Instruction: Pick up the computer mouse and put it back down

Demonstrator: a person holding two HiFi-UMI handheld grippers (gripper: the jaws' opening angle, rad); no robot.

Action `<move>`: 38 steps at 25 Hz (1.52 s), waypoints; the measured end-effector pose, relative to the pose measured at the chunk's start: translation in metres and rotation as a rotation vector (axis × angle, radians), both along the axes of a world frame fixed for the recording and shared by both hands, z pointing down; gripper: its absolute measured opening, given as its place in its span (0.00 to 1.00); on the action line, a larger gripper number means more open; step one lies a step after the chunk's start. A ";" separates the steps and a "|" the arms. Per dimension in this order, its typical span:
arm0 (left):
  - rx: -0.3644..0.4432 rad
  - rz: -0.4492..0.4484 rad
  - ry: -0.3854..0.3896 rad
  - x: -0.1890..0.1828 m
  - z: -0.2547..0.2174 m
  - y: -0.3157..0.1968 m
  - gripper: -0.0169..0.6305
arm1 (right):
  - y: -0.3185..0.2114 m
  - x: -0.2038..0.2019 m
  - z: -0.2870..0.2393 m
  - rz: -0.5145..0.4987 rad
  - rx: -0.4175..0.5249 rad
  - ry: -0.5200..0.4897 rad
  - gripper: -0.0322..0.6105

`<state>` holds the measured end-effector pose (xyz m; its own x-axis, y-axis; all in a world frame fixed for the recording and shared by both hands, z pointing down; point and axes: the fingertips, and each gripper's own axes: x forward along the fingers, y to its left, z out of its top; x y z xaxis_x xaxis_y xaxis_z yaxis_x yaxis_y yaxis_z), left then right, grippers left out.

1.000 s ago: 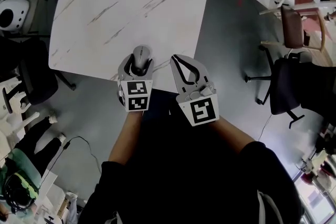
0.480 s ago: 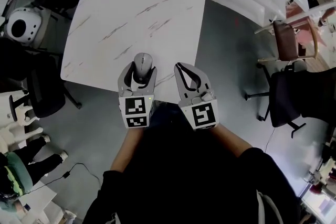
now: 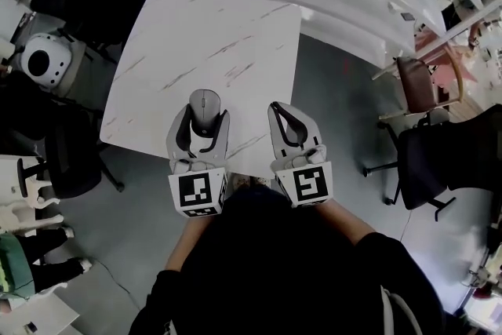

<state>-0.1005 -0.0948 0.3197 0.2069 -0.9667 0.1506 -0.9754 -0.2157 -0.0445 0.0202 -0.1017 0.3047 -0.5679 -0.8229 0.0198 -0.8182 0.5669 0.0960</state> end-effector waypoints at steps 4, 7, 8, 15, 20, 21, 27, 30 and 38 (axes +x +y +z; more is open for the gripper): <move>0.082 -0.012 0.032 -0.002 -0.028 0.004 0.49 | 0.002 0.002 -0.027 0.019 0.055 -0.028 0.08; 0.131 -0.026 0.035 -0.002 -0.045 0.008 0.49 | 0.003 0.004 -0.041 0.032 0.073 -0.048 0.08; 0.142 -0.030 0.029 -0.003 -0.049 0.009 0.49 | 0.004 0.005 -0.044 0.037 0.075 -0.053 0.08; 0.172 -0.052 0.015 -0.004 -0.060 0.015 0.49 | 0.009 0.008 -0.052 0.046 0.088 -0.052 0.08; 0.158 -0.053 0.016 -0.003 -0.055 0.017 0.49 | 0.011 0.009 -0.049 0.044 0.080 -0.048 0.08; 0.159 -0.053 0.016 -0.004 -0.054 0.018 0.49 | 0.011 0.008 -0.049 0.043 0.080 -0.044 0.08; 0.155 -0.053 0.015 -0.003 -0.055 0.020 0.49 | 0.014 0.003 -0.047 0.017 0.061 -0.033 0.08; 0.153 -0.051 0.015 -0.003 -0.053 0.020 0.49 | 0.016 0.001 -0.045 0.009 0.061 -0.029 0.08; 0.142 -0.048 0.014 -0.005 -0.048 0.018 0.49 | 0.013 -0.001 -0.041 0.002 0.047 -0.054 0.08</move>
